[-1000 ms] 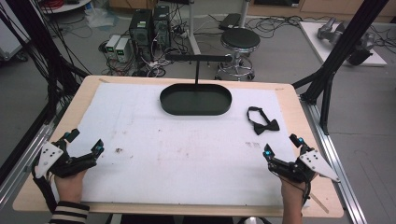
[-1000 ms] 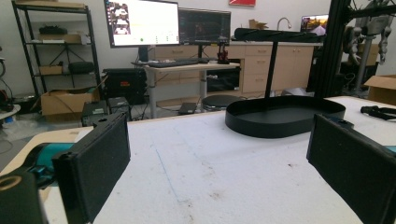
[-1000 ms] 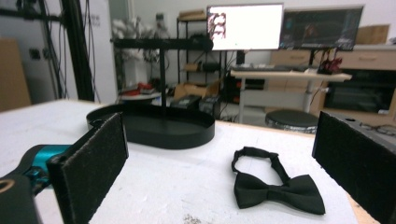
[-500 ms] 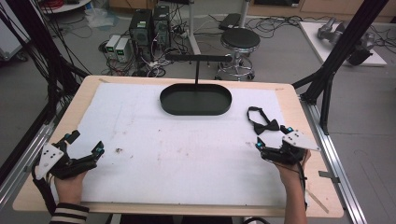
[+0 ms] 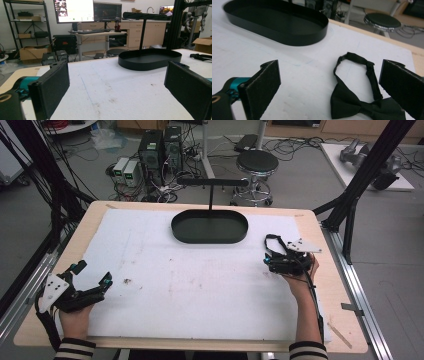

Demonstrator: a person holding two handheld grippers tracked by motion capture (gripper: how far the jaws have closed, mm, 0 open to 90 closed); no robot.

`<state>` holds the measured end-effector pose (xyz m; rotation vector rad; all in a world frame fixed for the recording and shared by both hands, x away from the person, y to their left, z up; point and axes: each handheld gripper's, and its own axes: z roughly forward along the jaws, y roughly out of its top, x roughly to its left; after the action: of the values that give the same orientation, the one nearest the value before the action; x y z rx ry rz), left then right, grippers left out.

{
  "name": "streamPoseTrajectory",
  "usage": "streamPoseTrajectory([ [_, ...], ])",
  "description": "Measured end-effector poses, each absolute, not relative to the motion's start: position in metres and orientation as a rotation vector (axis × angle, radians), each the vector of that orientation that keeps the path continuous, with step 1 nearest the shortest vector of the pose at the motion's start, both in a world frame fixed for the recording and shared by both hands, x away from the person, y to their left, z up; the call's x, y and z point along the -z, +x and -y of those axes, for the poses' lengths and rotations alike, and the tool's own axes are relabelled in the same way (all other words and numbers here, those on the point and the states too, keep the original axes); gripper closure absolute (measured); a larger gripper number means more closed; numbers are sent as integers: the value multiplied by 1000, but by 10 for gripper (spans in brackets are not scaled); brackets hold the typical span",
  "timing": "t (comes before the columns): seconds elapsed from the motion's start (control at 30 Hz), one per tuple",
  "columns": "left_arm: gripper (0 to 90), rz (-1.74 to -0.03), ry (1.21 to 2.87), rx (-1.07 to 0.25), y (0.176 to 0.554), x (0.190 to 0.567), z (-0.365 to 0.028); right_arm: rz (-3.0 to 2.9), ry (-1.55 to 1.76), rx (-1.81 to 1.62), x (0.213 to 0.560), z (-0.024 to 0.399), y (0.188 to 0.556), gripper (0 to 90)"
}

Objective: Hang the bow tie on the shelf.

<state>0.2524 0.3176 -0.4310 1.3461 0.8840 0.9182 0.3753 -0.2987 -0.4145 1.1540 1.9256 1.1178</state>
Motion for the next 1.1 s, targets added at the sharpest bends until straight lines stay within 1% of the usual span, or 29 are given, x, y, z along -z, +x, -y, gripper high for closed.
streamPoseTrajectory([
  [0.03,66,-884,1346,-918,252,431,-318,-1926,1154,-1118,414,299,375,29],
  [0.07,66,-885,1346,-919,252,431,-318,-1933,1186,-1083,416,299,385,33],
  [0.13,66,-885,1347,-919,252,431,-318,-1922,1188,-1083,417,299,389,49],
  [0.17,66,-886,1347,-919,252,431,-318,-1926,1221,-1062,418,298,397,49],
  [0.3,66,-889,1352,-917,252,432,-318,-1965,1235,-991,420,293,410,54],
  [0.33,66,-892,1353,-915,252,432,-318,-1974,1224,-982,422,289,416,81],
  [0.4,66,-889,1349,-920,251,432,-319,-1981,1236,-967,424,287,419,89],
  [0.43,66,-886,1347,-924,250,431,-320,-2001,1259,-937,431,284,424,132],
  [0.47,66,-886,1341,-924,249,431,-320,-2001,1259,-937,431,284,424,132],
  [0.53,66,-893,1336,-924,248,432,-323,-2016,1283,-895,441,281,429,200],
  [0.57,66,-896,1334,-923,248,432,-324,-2016,1283,-895,441,281,429,200],
  [0.6,66,-900,1333,-920,248,433,-324,-2022,1282,-865,443,281,430,230],
  [0.63,66,-902,1333,-920,248,433,-325,-2034,1276,-812,447,279,431,298],
  [0.67,66,-902,1332,-920,248,433,-325,-2034,1276,-812,447,279,431,298],
  [0.7,66,-901,1335,-920,248,433,-325,-2042,1273,-796,449,278,432,367],
  [0.73,66,-901,1336,-920,248,433,-325,-2043,1283,-811,448,280,432,414],
  [0.77,66,-901,1336,-919,247,433,-325,-2043,1283,-811,448,280,432,414],
  [0.83,66,-899,1342,-920,247,434,-325,-2049,1305,-837,449,281,433,474],
  [0.87,66,-899,1342,-922,246,433,-325,-2060,1341,-880,449,284,433,524],
  [0.93,66,-899,1339,-923,245,433,-325,-2058,1378,-918,450,285,433,571],
  [0.97,66,-899,1339,-922,245,433,-325,-2058,1378,-918,450,285,433,571],
  [1.0,66,-900,1338,-925,244,433,-325,-2058,1400,-941,450,287,434,613],
  [1.03,66,-900,1338,-925,244,433,-325,-2058,1400,-941,450,287,434,613],
  [1.07,66,-900,1337,-924,244,433,-325,-2054,1417,-950,450,287,434,639],
  [1.1,65,-899,1338,-925,243,433,-325,-2049,1425,-960,451,287,434,683],
])
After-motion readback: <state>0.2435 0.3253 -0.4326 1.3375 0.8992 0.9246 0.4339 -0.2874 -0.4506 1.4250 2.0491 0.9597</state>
